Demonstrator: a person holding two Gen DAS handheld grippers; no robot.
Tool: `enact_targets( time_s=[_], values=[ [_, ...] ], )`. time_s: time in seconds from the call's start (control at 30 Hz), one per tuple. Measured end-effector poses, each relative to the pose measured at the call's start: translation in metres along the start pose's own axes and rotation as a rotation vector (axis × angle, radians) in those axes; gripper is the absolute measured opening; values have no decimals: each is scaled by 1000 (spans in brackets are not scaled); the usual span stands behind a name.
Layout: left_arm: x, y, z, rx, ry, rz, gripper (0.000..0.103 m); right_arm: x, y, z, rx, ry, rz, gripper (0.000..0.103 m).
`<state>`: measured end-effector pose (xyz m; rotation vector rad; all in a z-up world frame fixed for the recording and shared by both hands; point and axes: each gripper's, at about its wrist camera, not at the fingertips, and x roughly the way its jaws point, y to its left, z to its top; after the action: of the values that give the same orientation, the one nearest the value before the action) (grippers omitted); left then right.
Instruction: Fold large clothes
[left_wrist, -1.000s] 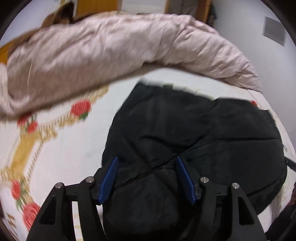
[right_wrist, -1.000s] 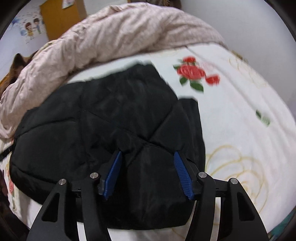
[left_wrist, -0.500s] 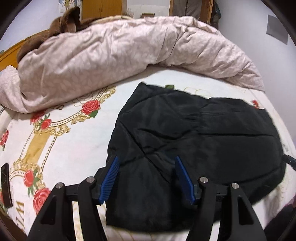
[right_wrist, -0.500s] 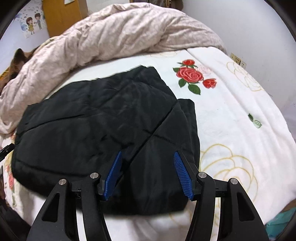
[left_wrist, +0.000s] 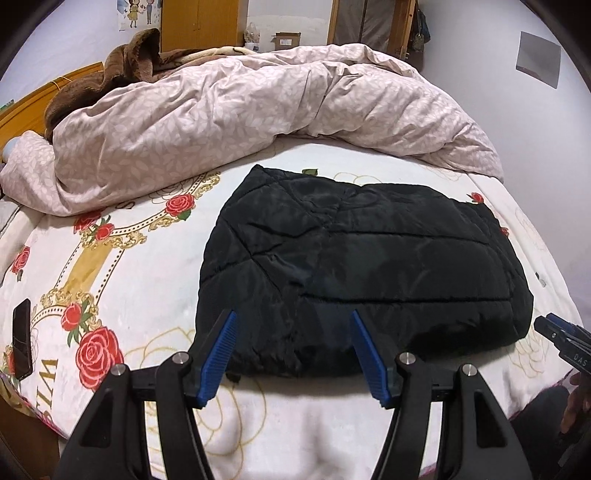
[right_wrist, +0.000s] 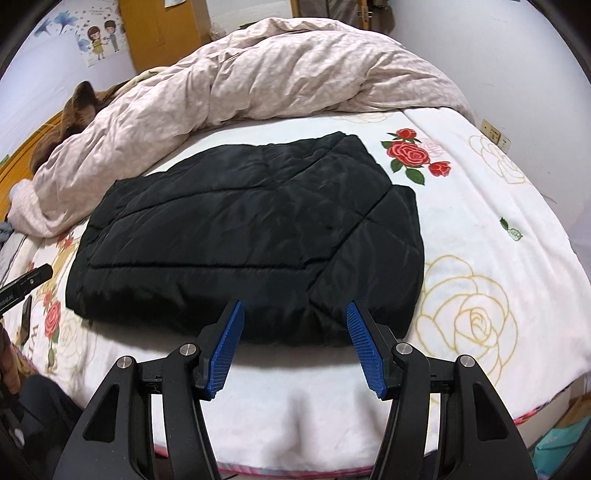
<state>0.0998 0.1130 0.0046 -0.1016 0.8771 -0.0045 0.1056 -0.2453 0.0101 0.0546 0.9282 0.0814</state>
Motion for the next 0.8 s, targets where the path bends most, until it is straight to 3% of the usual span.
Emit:
enact_targets(
  time_s=[0.53, 0.8],
  values=[
    [14, 7, -3, 0, 35, -6, 65, 4, -5, 5, 7, 1, -16, 60],
    [45, 37, 16, -23, 40, 12, 65, 24, -38, 22, 74, 2, -35, 65]
  ],
)
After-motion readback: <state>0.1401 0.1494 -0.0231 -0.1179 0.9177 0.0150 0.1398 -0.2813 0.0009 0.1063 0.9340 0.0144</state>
